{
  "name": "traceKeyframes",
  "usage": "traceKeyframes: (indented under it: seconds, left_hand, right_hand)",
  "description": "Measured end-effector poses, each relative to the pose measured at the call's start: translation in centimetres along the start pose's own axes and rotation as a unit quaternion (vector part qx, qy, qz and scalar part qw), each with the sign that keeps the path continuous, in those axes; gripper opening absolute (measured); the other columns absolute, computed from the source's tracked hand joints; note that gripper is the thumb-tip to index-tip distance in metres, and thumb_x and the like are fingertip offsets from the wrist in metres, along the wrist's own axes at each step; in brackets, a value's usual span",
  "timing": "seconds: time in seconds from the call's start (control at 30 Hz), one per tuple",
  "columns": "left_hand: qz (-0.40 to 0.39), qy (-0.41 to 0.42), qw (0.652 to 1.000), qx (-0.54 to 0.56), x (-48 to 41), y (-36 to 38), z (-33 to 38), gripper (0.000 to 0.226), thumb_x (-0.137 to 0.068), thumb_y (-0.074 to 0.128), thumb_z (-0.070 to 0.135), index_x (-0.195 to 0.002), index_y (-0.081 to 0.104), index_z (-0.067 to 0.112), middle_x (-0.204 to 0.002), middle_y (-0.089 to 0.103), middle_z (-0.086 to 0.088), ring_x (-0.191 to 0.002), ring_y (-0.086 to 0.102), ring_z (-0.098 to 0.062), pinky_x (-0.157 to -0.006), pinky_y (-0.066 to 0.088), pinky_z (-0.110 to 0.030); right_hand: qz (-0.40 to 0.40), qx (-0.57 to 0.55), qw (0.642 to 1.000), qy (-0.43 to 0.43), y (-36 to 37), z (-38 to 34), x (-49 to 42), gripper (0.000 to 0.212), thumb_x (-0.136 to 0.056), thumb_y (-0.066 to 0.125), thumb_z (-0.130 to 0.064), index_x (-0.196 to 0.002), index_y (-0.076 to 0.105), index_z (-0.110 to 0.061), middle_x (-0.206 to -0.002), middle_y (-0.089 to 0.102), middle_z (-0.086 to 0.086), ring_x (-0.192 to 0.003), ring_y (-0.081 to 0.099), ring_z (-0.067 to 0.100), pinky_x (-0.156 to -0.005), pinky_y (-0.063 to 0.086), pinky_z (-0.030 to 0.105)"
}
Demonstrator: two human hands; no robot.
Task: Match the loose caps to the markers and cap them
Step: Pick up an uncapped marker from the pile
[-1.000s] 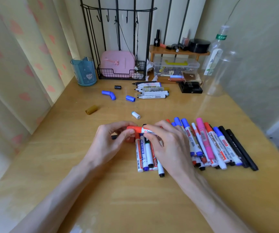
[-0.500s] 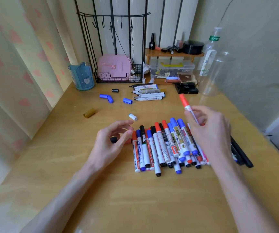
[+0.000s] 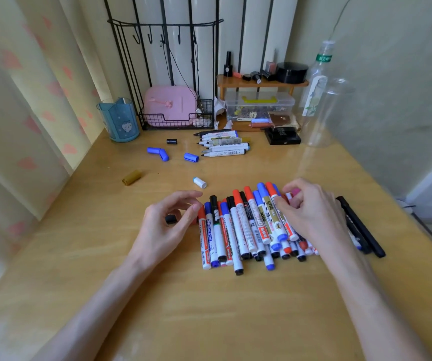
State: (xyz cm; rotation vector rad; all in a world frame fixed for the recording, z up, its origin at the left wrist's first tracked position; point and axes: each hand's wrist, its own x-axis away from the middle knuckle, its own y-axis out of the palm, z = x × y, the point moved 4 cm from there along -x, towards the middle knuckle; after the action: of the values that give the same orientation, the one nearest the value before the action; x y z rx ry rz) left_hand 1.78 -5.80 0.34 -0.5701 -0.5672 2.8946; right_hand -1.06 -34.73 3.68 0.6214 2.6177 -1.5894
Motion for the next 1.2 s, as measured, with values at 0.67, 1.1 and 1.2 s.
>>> traceKeyframes:
  seconds: [0.67, 1.1, 1.2]
  left_hand:
    - [0.079, 0.007, 0.994, -0.073, -1.9, -4.4, -3.4, 0.018, -0.103, 0.066, 0.023, -0.12, 0.074, 0.025, -0.106, 0.076, 0.013, -0.105, 0.07, -0.013, -0.084, 0.052, -0.03]
    - [0.1, 0.003, 0.989, -0.11, -3.7, -5.7, -6.1, 0.02, -0.103, 0.063, 0.017, -0.118, 0.073, 0.024, -0.105, 0.076, 0.011, -0.106, 0.07, -0.013, -0.081, 0.052, -0.029]
    - [0.103, 0.005, 0.989, -0.107, -3.7, -5.7, -6.2, 0.02, -0.103, 0.063, 0.016, -0.119, 0.073, 0.024, -0.105, 0.076, 0.011, -0.106, 0.07, -0.013, -0.08, 0.051, -0.025]
  right_hand:
    - [-0.141, -0.02, 0.974, -0.177, 7.2, -10.4, -7.8, 0.041, -0.098, 0.068, -0.039, -0.137, 0.061, -0.027, -0.144, 0.057, -0.003, -0.134, 0.052, 0.017, -0.105, 0.044, 0.04]
    - [-0.252, 0.159, 0.947, -0.121, 11.6, -11.2, -15.0, 0.068, -0.098, 0.067, -0.043, -0.157, 0.039, -0.025, -0.164, 0.036, 0.003, -0.15, 0.035, 0.028, -0.119, 0.026, 0.049]
    - [-0.182, 0.152, 0.962, -0.136, 11.3, -11.3, -15.4, 0.055, -0.093, 0.075, -0.031, -0.144, 0.055, -0.029, -0.151, 0.052, 0.003, -0.141, 0.045, 0.029, -0.115, 0.03, 0.05]
